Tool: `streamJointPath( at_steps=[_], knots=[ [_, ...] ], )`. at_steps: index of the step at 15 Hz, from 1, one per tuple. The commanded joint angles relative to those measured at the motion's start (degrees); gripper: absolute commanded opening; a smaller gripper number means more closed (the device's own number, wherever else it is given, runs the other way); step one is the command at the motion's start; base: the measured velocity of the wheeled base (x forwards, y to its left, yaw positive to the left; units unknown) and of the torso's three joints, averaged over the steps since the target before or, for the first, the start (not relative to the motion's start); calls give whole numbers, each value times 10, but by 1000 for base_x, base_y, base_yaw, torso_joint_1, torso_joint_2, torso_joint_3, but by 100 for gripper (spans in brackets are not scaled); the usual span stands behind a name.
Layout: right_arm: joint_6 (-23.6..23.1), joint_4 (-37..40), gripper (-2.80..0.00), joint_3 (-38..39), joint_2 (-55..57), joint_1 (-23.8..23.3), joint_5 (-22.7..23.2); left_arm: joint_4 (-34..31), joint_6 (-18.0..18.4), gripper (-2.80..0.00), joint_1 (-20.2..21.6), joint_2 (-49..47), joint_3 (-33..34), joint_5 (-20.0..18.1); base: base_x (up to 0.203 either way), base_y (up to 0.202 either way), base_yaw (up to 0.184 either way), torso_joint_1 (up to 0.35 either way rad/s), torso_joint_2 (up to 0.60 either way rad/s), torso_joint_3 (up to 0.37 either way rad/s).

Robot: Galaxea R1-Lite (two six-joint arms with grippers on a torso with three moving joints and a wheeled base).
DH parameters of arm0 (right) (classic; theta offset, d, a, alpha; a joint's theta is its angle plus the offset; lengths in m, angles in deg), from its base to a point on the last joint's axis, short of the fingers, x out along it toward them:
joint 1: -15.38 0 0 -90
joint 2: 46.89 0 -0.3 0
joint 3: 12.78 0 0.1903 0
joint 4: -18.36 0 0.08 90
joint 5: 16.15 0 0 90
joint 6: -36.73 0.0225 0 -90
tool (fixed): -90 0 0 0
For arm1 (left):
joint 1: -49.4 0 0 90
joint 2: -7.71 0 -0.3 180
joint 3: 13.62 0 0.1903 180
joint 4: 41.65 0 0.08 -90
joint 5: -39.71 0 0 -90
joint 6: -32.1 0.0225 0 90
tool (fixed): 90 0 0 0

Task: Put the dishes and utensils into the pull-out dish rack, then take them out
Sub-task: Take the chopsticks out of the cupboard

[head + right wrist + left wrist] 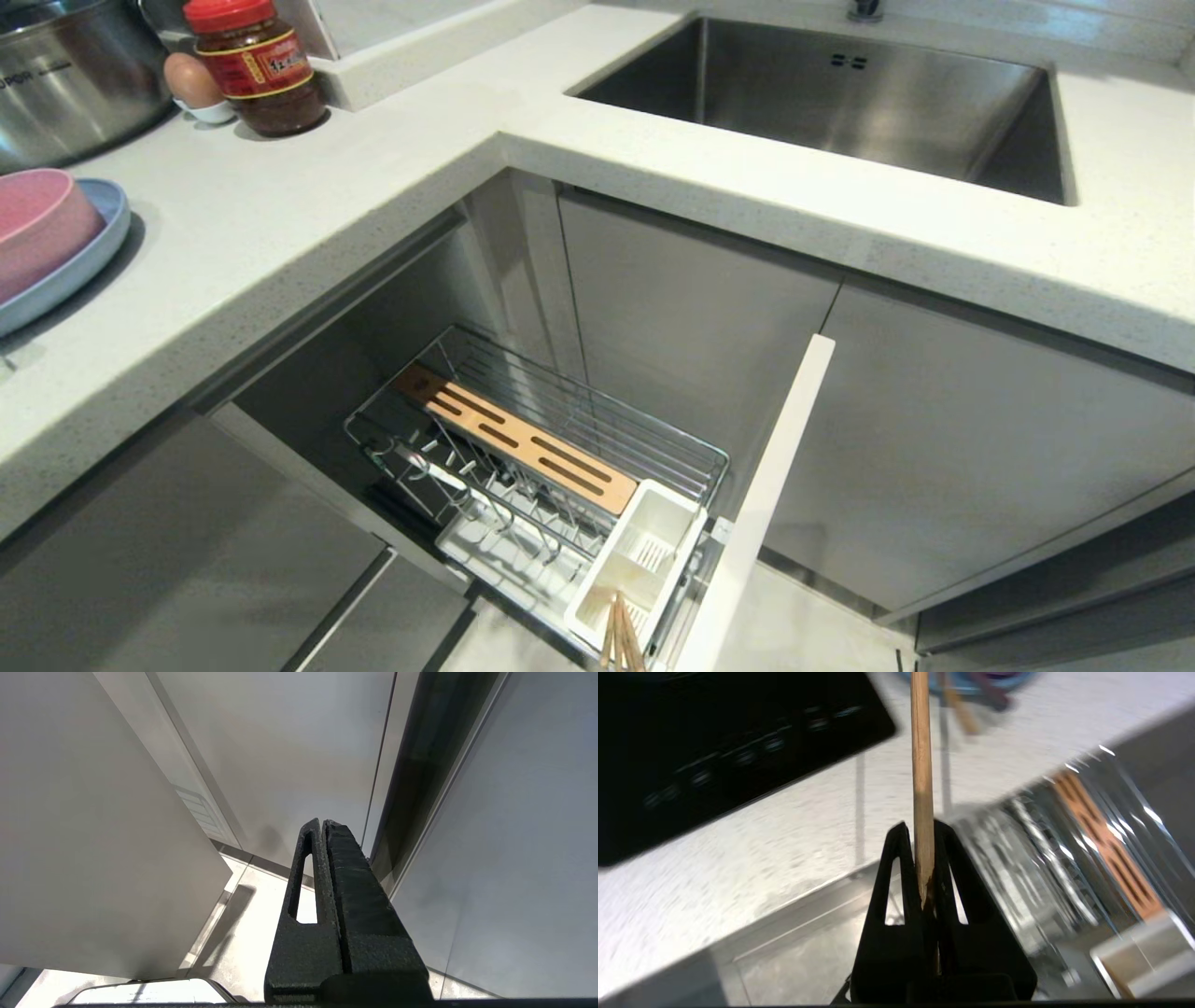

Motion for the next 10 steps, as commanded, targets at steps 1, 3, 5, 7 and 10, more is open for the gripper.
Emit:
streamJointPath(
  at_steps=[1,3,5,7,10],
  knots=[
    [0,0,-280,0,-2,0,0,7,-51,-280,34,14,56,70,0,0,0,0,0,0],
    [0,0,-280,0,-2,0,0,20,-98,-280,42,-4,82,115,0,0,0,0,0,0],
    [0,0,-280,0,-2,0,0,26,-119,-280,45,-24,98,122,0,0,0,0,0,0],
    [0,0,-280,0,-2,0,0,53,-145,-280,46,-51,119,123,0,0,0,0,0,0],
    [0,0,-280,0,-2,0,0,152,-160,-280,47,-80,184,122,0,0,0,0,0,0]
  ],
)
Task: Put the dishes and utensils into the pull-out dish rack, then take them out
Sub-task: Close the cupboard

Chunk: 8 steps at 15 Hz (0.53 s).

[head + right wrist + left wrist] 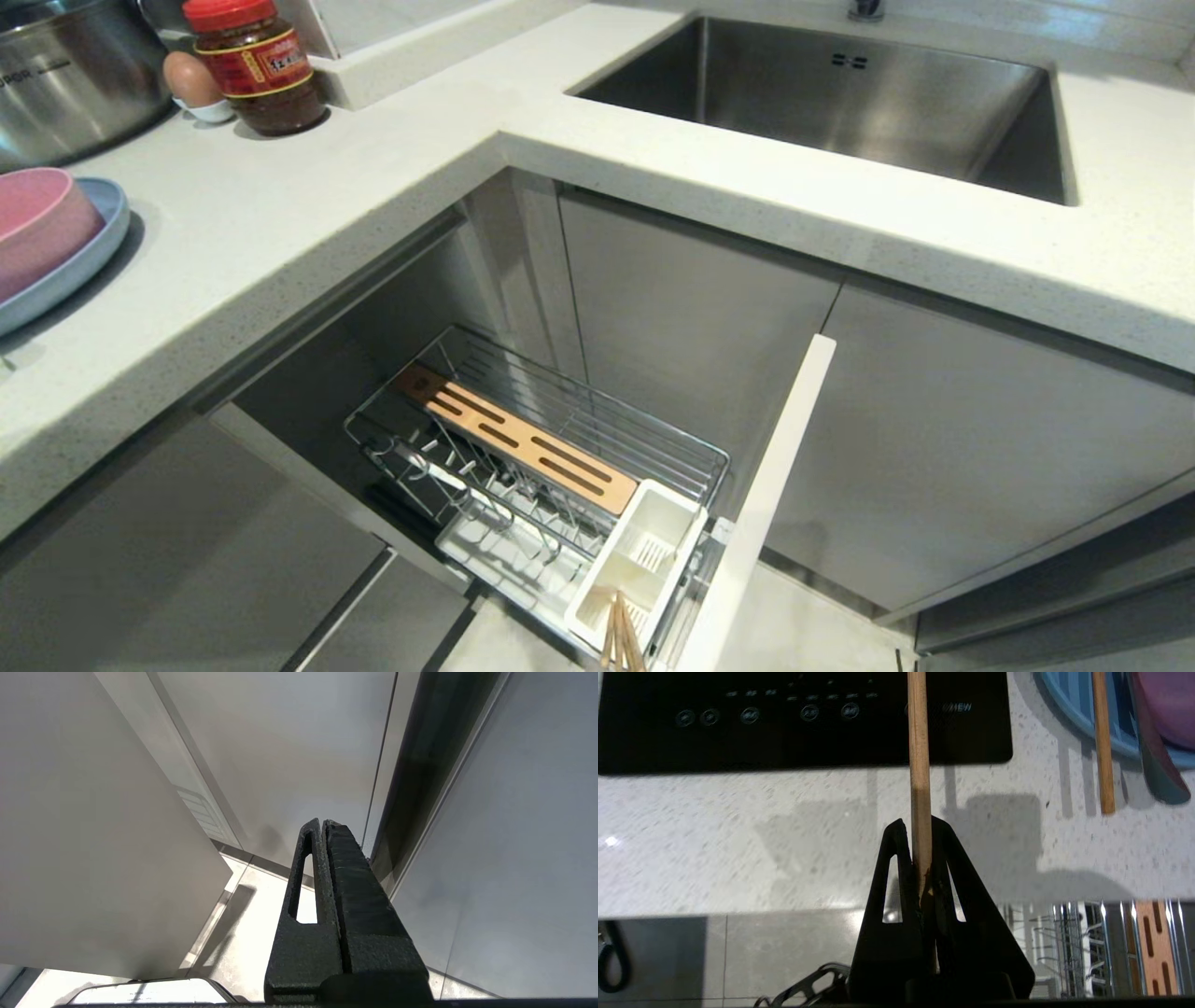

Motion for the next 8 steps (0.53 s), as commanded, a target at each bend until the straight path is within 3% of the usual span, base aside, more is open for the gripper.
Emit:
streamJointPath(
  at_steps=[1,3,8],
  knots=[
    [0,0,-280,0,-2,0,0,79,-2,-280,1,-38,51,1,0,0,0,0,0,0],
    [0,0,-280,0,-2,0,0,123,-1,-280,1,-59,77,0,0,0,0,0,0,0],
    [0,0,-280,0,-2,0,0,149,-2,-280,1,-105,79,-18,0,0,0,0,0,0]
  ],
)
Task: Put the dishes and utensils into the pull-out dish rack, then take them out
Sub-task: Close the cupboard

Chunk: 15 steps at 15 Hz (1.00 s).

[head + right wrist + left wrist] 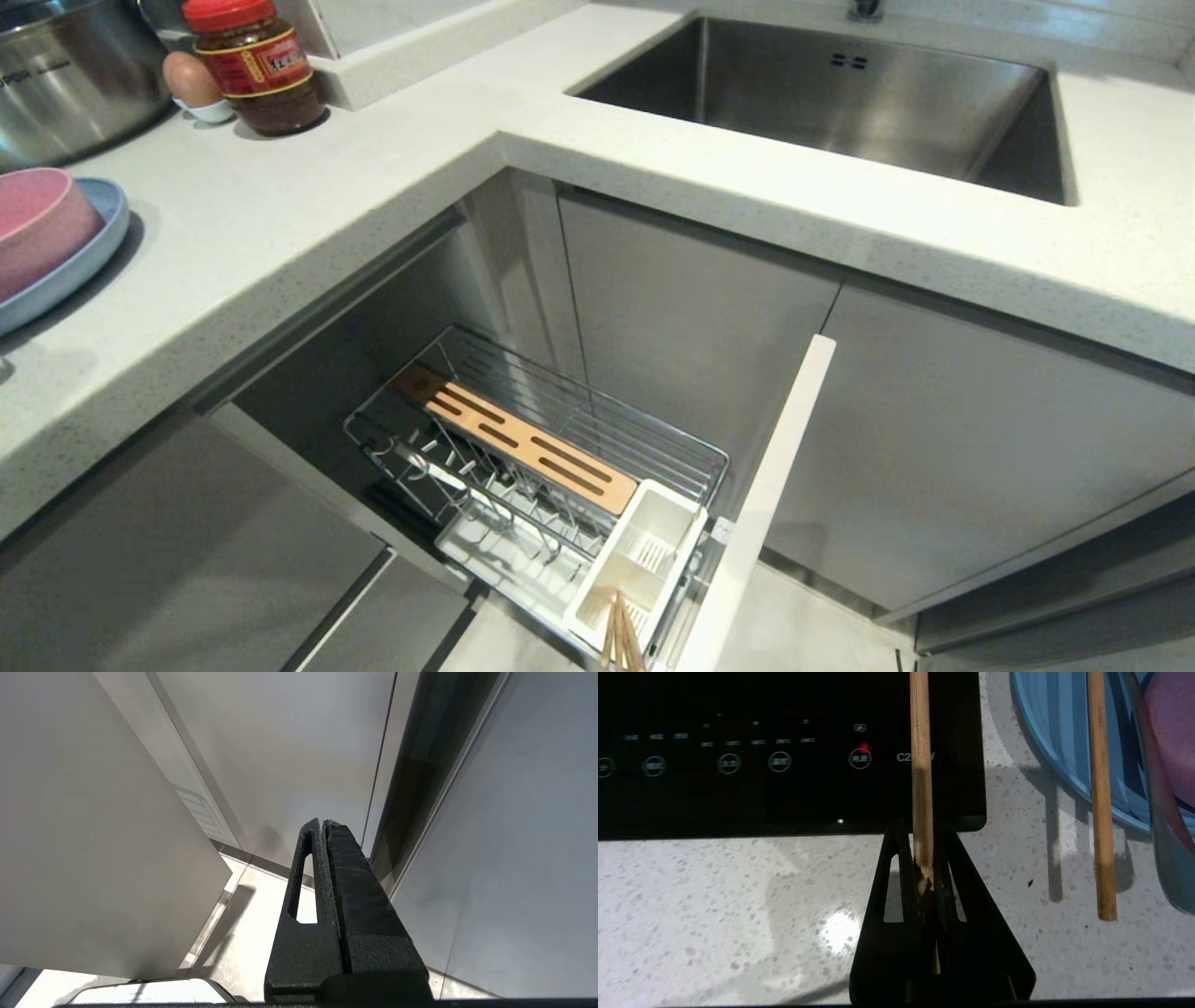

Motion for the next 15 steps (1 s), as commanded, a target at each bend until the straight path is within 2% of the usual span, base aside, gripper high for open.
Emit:
streamJointPath(
  at_steps=[1,6,8,15],
  knots=[
    [0,0,-280,0,-2,0,0,14,-2,-280,0,-30,1,-12,0,0,0,0,0,0],
    [0,0,-280,0,-2,0,0,71,0,-280,-7,-49,15,-41,0,0,0,0,0,0],
    [0,0,-280,0,-2,0,0,75,0,-280,-15,-53,16,-54,0,0,0,0,0,0],
    [0,0,-280,0,-2,0,0,83,3,-280,-47,-54,15,-56,0,0,0,0,0,0]
  ],
)
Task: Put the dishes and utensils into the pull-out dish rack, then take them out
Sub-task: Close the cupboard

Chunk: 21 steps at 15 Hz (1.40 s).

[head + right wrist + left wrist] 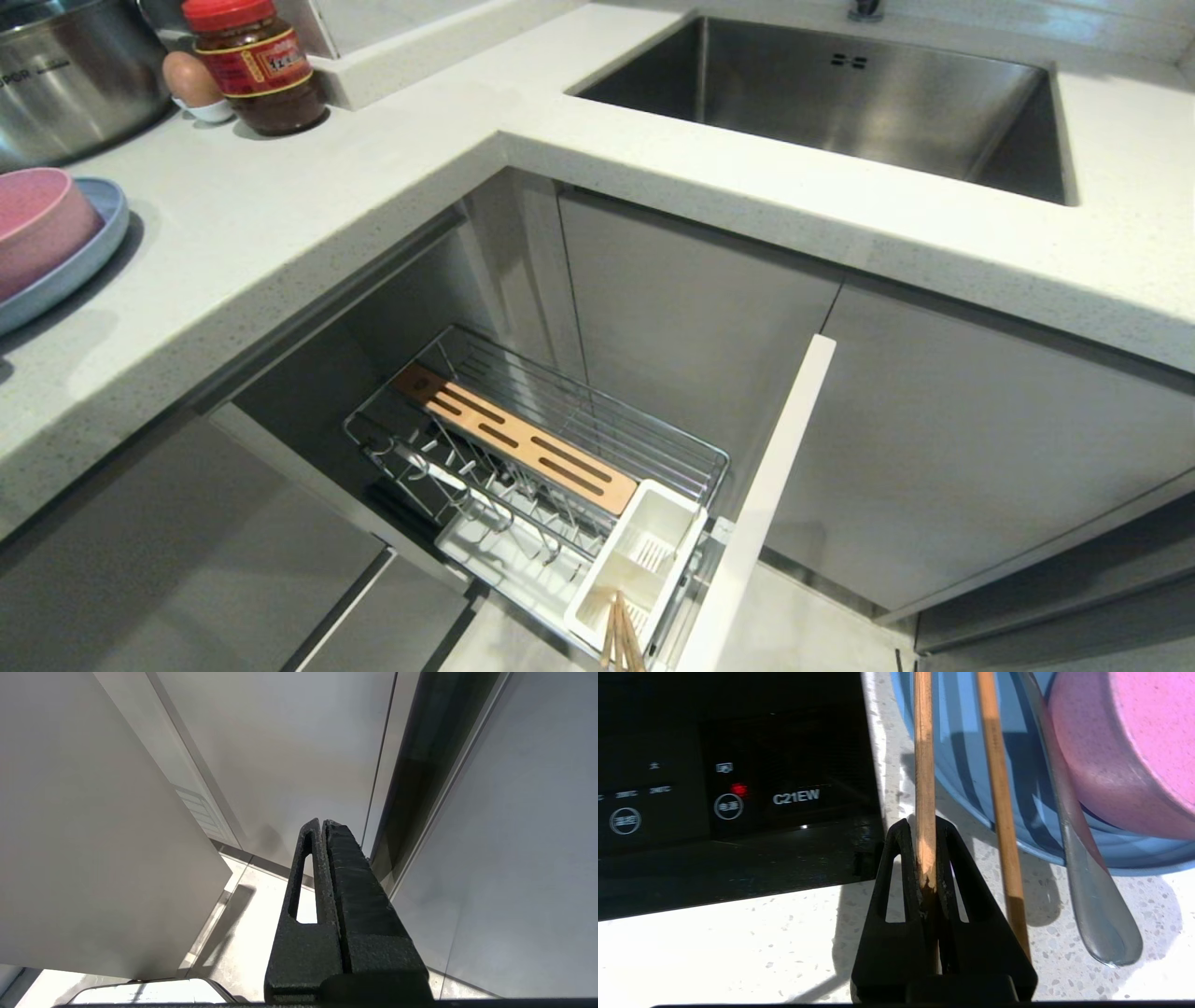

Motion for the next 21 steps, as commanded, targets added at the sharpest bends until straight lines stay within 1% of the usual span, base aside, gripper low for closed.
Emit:
streamJointPath(
  at_steps=[1,4,7,16,17,21],
  knots=[
    [0,0,-280,0,-2,0,0,-2,2,-280,-6,0,0,1,0,0,0,0,0,0],
    [0,0,-280,0,-2,0,0,2,6,-280,-14,0,1,1,0,0,0,0,0,0],
    [0,0,-280,0,-2,0,0,32,11,-280,-14,0,14,1,0,0,0,0,0,0],
    [0,0,-280,0,-2,0,0,33,14,-280,-14,0,23,1,0,0,0,0,0,0],
    [0,0,-280,0,-2,0,0,33,15,0,-14,0,24,1,0,0,0,0,0,0],
    [0,0,-280,0,-2,0,0,33,15,0,-13,3,23,1,0,0,0,0,0,0]
  ],
)
